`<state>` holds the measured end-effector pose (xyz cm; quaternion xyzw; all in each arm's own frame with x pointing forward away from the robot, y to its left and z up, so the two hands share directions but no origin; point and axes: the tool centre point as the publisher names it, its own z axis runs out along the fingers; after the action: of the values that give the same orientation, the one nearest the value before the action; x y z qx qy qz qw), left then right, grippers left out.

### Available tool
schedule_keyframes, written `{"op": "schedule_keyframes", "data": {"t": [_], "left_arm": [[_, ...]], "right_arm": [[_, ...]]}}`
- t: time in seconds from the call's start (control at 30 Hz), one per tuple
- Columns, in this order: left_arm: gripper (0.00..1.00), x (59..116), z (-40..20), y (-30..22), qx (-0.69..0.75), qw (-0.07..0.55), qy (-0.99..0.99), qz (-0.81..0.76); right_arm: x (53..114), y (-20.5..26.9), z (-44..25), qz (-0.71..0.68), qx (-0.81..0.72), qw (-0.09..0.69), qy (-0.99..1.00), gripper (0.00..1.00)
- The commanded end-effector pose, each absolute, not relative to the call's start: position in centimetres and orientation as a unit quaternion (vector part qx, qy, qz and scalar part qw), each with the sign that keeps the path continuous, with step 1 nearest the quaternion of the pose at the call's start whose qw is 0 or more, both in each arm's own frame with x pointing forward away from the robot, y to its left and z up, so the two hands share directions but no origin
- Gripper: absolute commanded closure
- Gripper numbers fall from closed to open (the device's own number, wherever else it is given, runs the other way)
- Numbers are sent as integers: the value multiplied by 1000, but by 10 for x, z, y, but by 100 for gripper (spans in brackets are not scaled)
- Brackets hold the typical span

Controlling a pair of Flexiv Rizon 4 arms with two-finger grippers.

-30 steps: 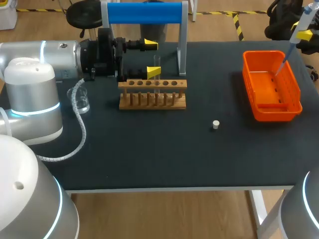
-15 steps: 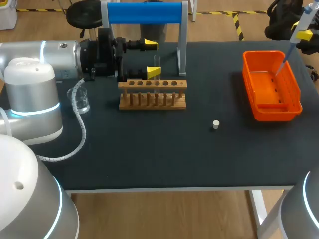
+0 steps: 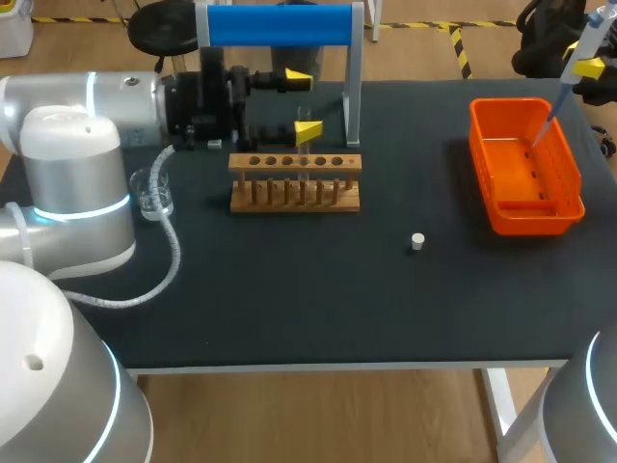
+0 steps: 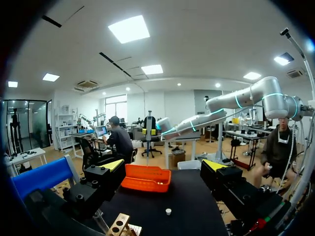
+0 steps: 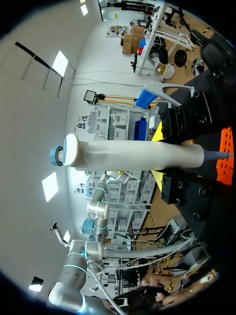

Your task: Invert the test tube, pick up the pipette, mount the tip to pipette, aspirate from beaker and dispense into the tube, eject the tip, return the pipette, and cap with the stopper.

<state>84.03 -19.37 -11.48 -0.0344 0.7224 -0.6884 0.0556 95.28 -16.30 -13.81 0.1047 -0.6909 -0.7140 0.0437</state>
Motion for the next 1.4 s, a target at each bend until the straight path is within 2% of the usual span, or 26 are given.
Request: {"op": "schedule_keyframes", "data": {"t": [0.03,0.53,0.83,1.4], "left_arm": [[0,848,-105,-238,-56,77,725,-682],[0,882,-81,-342,-63,84,734,-671],[0,911,-65,-404,-10,62,735,-675],[0,911,-65,-404,-10,62,735,-675]], "right_arm": [[957,-166,-139,-713,109,47,-691,100],[957,-166,-139,-713,109,47,-691,100],[957,-166,-139,-713,109,47,-691,100],[956,-167,-140,-708,99,46,-698,100]]}}
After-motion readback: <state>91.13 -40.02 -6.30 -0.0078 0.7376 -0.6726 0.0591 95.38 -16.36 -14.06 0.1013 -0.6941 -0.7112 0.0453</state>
